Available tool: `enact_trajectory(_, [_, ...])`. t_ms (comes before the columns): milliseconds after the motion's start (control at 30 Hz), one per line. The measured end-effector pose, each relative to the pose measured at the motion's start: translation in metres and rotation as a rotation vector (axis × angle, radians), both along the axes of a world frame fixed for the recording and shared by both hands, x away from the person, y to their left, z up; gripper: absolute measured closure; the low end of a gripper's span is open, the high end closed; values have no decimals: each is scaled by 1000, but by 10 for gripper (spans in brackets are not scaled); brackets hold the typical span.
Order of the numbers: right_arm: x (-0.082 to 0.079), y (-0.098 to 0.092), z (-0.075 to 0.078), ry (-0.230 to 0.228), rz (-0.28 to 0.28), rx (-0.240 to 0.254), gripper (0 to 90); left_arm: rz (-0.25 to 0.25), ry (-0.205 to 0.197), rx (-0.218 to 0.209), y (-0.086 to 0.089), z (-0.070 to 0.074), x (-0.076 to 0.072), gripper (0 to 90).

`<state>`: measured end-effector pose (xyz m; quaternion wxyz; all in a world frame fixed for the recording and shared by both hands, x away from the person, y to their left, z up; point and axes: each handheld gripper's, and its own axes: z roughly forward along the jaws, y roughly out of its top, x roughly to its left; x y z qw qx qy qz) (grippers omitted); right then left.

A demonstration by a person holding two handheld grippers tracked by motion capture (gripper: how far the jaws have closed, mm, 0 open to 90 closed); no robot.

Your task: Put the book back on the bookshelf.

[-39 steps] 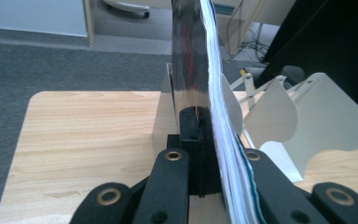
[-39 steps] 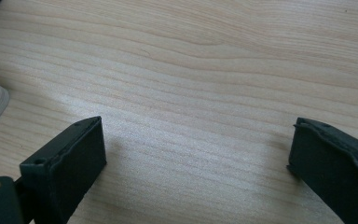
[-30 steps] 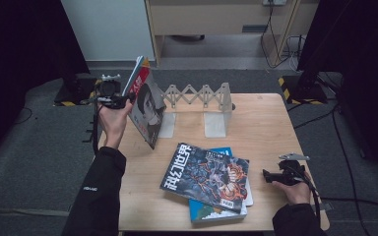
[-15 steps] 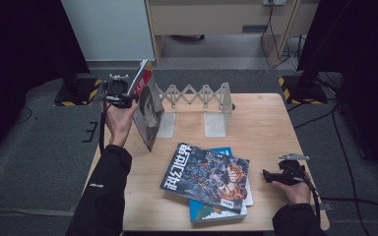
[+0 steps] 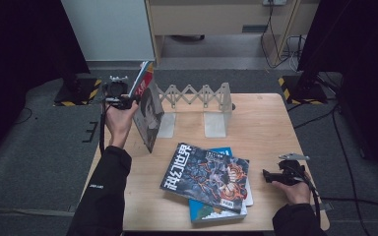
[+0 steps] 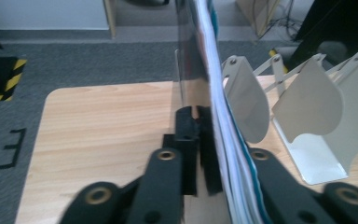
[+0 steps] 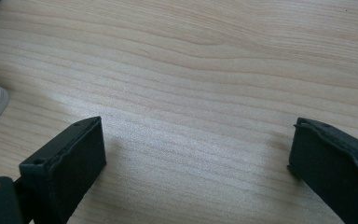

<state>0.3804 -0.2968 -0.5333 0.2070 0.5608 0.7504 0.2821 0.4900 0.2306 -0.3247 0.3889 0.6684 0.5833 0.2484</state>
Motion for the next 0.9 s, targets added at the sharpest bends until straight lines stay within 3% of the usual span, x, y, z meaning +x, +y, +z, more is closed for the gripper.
enact_trajectory(167, [0, 0, 0, -2, -1, 0, 37, 3, -17, -44, 1, -2, 4, 805])
enact_trajectory(267, [0, 0, 0, 0, 0, 0, 37, 14, -26, -32, 1, -2, 5, 857])
enact_trajectory(433, [0, 0, 0, 1, 2, 0, 36, 37, -43, 24, -4, 0, 6, 861])
enact_trajectory(500, [0, 0, 0, 3, 2, 0, 35, 45, -54, 74, -9, 0, 6, 862])
enact_trajectory(600, [0, 0, 0, 3, 2, 0, 36, 42, -56, 104, -11, 1, 5, 862])
enact_trajectory(633, [0, 0, 0, 2, 2, 0, 36, 39, -57, 134, -12, 2, 6, 862])
enact_trajectory(900, [0, 0, 0, 2, 2, 0, 35, 21, -57, 141, -15, 1, 3, 861])
